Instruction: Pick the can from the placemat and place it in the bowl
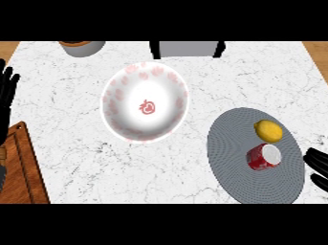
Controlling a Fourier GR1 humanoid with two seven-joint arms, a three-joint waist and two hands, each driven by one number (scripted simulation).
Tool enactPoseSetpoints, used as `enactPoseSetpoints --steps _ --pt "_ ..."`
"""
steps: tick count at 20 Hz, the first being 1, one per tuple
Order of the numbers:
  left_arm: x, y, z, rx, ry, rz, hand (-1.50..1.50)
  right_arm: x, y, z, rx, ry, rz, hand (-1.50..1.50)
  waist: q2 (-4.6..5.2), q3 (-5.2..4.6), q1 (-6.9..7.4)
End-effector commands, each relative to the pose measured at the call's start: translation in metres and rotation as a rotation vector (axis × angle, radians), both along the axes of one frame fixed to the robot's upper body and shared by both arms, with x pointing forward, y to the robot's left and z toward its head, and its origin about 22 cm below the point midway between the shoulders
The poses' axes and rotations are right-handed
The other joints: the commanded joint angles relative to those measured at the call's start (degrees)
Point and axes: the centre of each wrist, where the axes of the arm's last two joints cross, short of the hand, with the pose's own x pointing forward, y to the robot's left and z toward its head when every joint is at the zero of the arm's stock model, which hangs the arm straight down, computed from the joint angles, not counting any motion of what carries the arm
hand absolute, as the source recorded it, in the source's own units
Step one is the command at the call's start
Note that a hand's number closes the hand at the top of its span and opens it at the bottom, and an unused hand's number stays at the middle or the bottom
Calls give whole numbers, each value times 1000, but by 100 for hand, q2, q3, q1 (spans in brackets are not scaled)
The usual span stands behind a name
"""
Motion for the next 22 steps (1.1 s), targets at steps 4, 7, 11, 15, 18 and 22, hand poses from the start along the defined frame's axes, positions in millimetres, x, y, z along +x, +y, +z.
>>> enactPoseSetpoints --steps 4,7,11,15,18,22 --pt "1 -2 1 -5 -5 -14 0 5 -16 49 -408 120 -26 -150 5 3 53" --pt "5 -9 5 0 -15 -24 0 3 -13 53 -548 154 5 -150 13 9 76" --pt "5 6 -2 -3 0 -21 0 11 -28 63 -571 185 -6 -150 25 12 128" --pt "12 -3 12 15 -16 -36 0 6 -19 39 -586 191 -49 -150 29 15 175" --pt "8 -2 18 -9 -7 -53 0 22 -18 21 -590 193 -42 -150 44 18 262" --pt "11 -17 -15 -14 -2 -28 0 31 -33 20 -599 230 -39 -150 37 16 183"
